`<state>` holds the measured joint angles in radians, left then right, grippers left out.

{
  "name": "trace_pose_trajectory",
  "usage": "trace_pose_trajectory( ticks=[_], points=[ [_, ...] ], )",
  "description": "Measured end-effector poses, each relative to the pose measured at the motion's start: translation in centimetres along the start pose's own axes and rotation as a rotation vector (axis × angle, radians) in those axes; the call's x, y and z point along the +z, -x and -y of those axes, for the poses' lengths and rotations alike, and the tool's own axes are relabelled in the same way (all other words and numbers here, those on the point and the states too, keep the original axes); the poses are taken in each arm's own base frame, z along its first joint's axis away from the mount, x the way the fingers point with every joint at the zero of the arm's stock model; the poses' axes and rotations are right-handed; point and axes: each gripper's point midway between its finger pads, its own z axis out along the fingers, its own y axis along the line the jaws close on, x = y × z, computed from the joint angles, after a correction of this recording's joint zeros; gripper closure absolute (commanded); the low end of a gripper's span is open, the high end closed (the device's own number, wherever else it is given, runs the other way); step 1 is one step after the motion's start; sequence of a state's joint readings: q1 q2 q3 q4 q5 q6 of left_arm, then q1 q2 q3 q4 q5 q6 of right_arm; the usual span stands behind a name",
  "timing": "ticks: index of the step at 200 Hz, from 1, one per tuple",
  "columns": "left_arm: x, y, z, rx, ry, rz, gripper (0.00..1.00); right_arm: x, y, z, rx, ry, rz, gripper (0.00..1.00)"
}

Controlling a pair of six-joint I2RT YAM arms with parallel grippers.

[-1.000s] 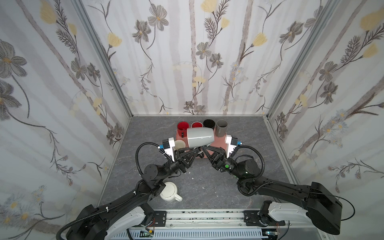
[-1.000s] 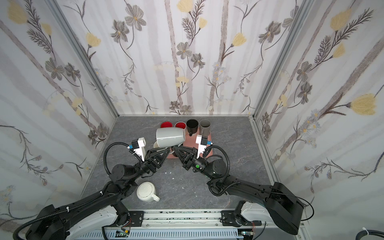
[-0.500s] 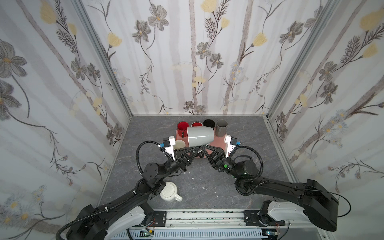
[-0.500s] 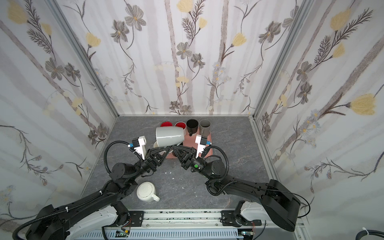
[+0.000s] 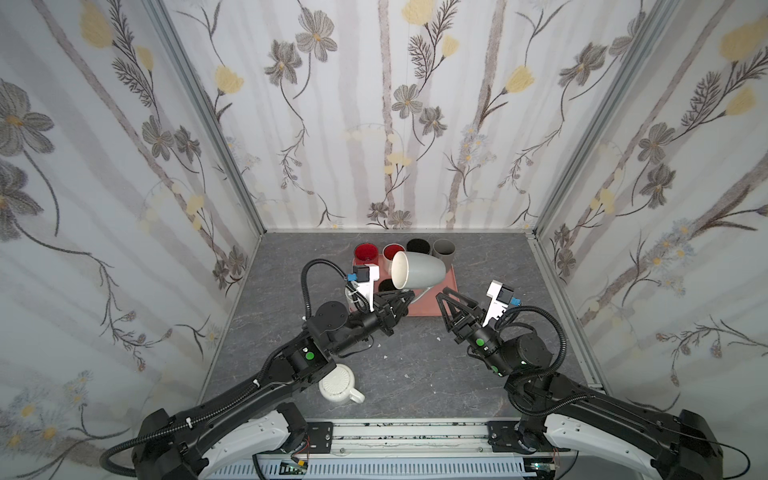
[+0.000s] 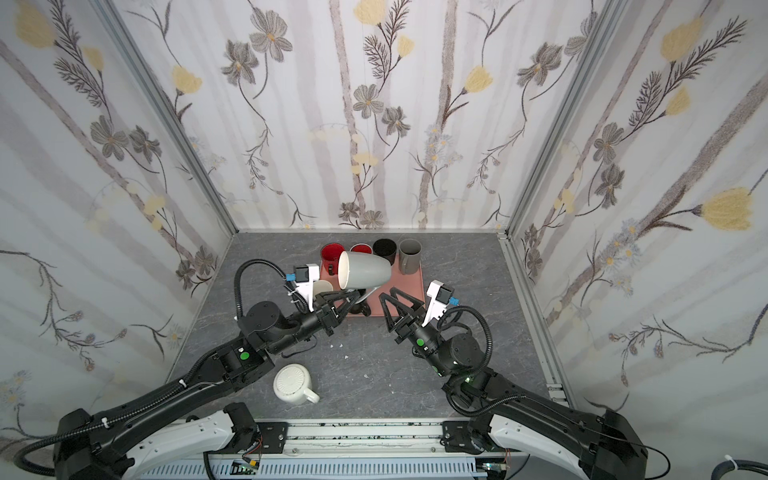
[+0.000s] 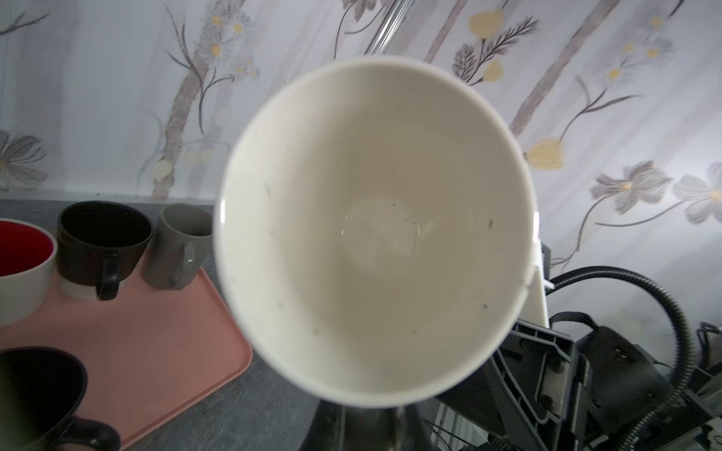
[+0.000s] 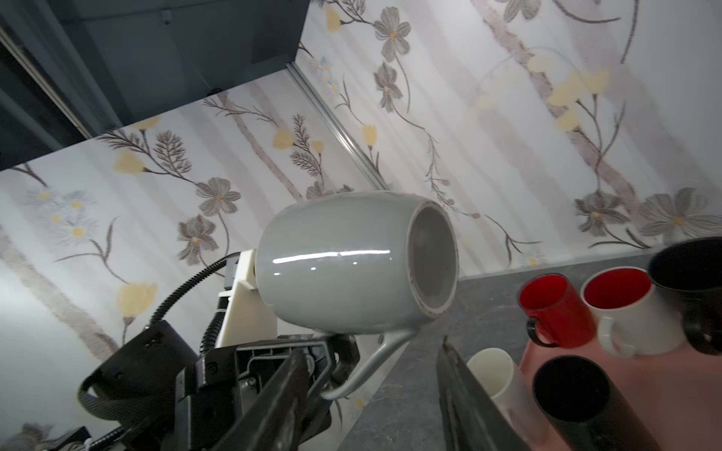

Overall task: Turn the mug right side up
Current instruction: 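Carry the grey mug upright onto the pink tray with the left gripper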

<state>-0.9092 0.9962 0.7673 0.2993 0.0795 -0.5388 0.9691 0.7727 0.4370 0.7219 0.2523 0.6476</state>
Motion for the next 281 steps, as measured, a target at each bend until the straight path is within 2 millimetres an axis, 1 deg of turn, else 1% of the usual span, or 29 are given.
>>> trace_pose_trajectory(
  ticks=[15,30,48,69,97,115,135,178,207,223,281],
  points=[
    [1.2,-1.3,-1.5,0.014,0.111,-0.068,1.0,-1.0,0.2,2.0,-0.028,-0.104,0.007,0.48],
    [2.4,-2.9,-3.1,0.036,0.231,-0.139,1.0,-2.2,0.0,4.0,-0.054,-0.194,-0.001,0.48],
    [3.6,-4.7,-4.2,0.068,0.322,-0.219,1.0,-3.5,-0.1,6.0,-0.08,-0.284,-0.004,0.48],
    [5.2,-6.6,-5.6,0.107,0.404,-0.295,1.0,-4.7,-0.3,7.5,-0.103,-0.35,-0.012,0.48],
    [7.4,-9.2,-7.8,0.166,0.502,-0.397,1.0,-5.9,-0.5,8.8,-0.122,-0.4,-0.018,0.48],
    [8.6,-10.9,-9.2,0.193,0.555,-0.455,1.0,-6.5,-0.4,9.2,-0.127,-0.413,-0.016,0.48],
    [9.6,-12.4,-10.7,0.227,0.603,-0.502,1.0,-7.1,-0.1,9.4,-0.129,-0.425,-0.007,0.48],
    [11.5,-14.0,-13.3,0.266,0.674,-0.558,1.0,-8.0,0.2,9.9,-0.132,-0.441,0.007,0.48],
    [11.4,-15.2,-15.7,0.266,0.728,-0.602,1.0,-8.5,0.4,10.2,-0.134,-0.451,0.015,0.48],
    [11.1,-15.6,-16.6,0.266,0.752,-0.618,1.0,-8.6,0.4,10.3,-0.135,-0.453,0.016,0.48],
    [11.4,-16.0,-17.9,0.285,0.804,-0.63,1.0,-8.9,0.6,10.4,-0.148,-0.459,0.021,0.48]
  ],
)
